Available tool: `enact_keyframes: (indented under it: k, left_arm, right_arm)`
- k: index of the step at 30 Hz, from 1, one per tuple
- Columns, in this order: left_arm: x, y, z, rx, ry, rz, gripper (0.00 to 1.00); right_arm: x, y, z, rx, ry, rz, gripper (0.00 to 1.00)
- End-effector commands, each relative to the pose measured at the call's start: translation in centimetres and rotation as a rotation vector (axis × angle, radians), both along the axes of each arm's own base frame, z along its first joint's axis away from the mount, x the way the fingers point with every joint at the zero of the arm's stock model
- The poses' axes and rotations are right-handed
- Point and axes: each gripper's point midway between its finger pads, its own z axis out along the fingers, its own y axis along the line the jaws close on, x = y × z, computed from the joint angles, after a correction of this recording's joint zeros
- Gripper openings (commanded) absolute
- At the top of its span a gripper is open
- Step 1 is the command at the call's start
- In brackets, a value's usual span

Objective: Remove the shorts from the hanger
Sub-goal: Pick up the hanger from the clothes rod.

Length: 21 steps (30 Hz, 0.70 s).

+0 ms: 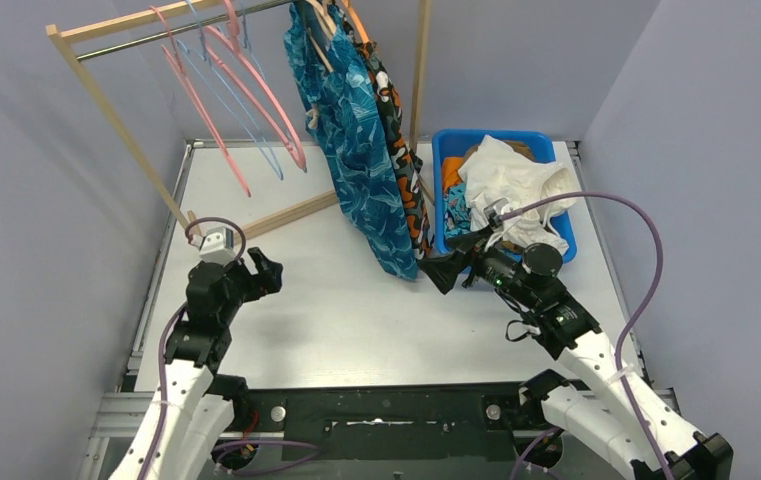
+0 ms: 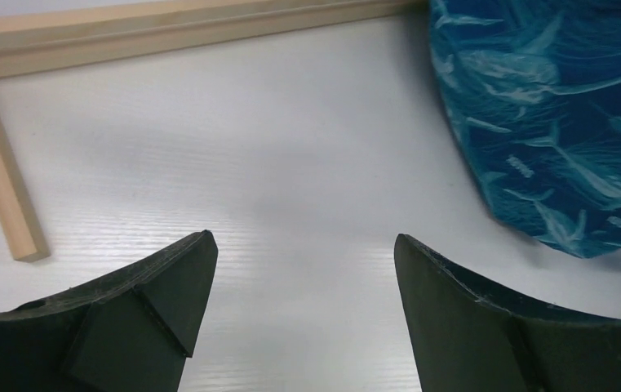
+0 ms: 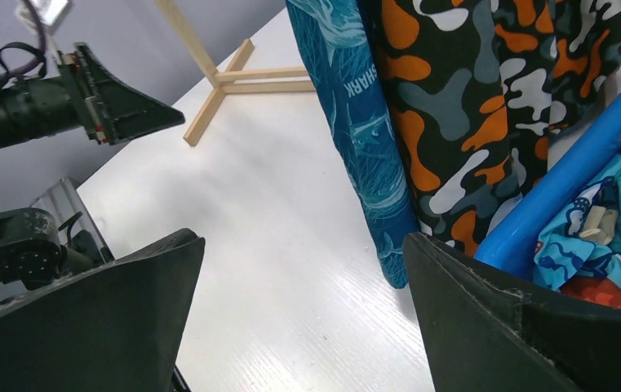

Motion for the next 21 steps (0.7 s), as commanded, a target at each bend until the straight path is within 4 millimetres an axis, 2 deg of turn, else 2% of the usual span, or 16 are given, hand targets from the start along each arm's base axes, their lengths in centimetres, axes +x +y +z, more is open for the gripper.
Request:
enact_keyframes:
  k: [1,5,9,10,14,21]
  left_arm:
    - [2.7,1.8,2.6,0.089,-0.033,0.078,0.80]
    - [3.1,2.0,1.7,0.074,-0.023,0.105,0.80]
    - [3.0,2.5,2.1,0.095,-0.052,0.120,0.80]
    - [3.0,2.9,2.1,0.110,-0.055,0.137,0.80]
    - [2.8,3.7,2.5,0.140,-0.066,0.166,0.80]
    - [2.4,3.9,3.0,0.136,-0.076,0.177,0.78]
  right_arm:
    - [0.3,-0.5,1.7,-0.036,-0.083,-0.058,0.97]
    - [1.2,-0.6,2.9,-0.090,-0.057,-0.129,0.88]
    - [3.3,0.2,4.4,-0.104,0.087,-0.200,0.82]
    - [3.7,0.9,5.8,-0.097,0.096,-0.189,0.81]
    - [4.7,3.9,9.1,-0.091,0.069,-0.150,0.77]
    - [7.6,6.0,14.6,-0.058,0.011,-0.199,0.66]
